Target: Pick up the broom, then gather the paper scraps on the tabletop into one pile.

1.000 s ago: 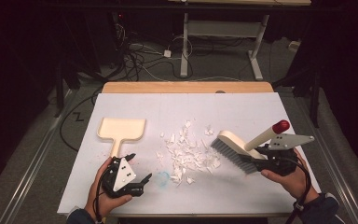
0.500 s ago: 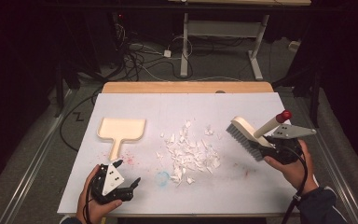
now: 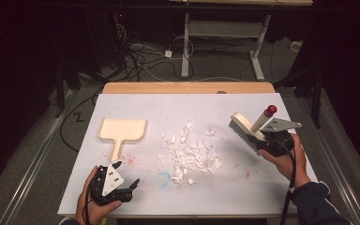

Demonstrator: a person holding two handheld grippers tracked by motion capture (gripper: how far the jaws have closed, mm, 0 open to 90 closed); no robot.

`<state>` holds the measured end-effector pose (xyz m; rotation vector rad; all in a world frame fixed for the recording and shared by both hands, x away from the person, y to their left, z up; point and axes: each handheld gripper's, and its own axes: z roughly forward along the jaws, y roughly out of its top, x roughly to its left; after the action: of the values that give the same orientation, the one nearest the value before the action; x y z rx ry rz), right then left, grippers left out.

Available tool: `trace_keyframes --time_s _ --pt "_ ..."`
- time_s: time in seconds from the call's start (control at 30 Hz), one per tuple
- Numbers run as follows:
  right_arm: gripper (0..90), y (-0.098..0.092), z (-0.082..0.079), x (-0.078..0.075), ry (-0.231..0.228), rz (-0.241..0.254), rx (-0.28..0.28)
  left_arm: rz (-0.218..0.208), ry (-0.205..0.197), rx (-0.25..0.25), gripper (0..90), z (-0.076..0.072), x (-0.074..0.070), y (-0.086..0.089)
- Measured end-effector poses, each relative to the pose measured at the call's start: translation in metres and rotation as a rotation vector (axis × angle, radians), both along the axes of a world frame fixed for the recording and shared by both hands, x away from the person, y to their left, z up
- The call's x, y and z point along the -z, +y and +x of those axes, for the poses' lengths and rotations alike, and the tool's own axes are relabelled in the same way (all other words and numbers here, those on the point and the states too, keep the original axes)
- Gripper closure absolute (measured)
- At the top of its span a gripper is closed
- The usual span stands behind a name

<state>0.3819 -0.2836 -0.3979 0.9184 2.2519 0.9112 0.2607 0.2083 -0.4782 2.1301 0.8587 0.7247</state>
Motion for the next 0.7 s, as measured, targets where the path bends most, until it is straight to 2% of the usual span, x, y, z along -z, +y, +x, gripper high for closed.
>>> trace_keyframes --time_s 0.47,0.63,0.7 --pt "68.0 0.002 0.008 0.003 -0.006 -0.022 0.027 0.016 -0.011 0.012 16.9 0.001 0.000 -0.001" --pt "68.0 0.014 0.016 0.007 -0.024 -0.077 0.037 0.015 -0.013 0.019 16.9 0.002 0.000 -0.002" --pt "68.0 0.018 0.019 0.008 -0.027 -0.084 0.038 0.020 -0.014 0.022 16.9 0.004 0.000 -0.003"
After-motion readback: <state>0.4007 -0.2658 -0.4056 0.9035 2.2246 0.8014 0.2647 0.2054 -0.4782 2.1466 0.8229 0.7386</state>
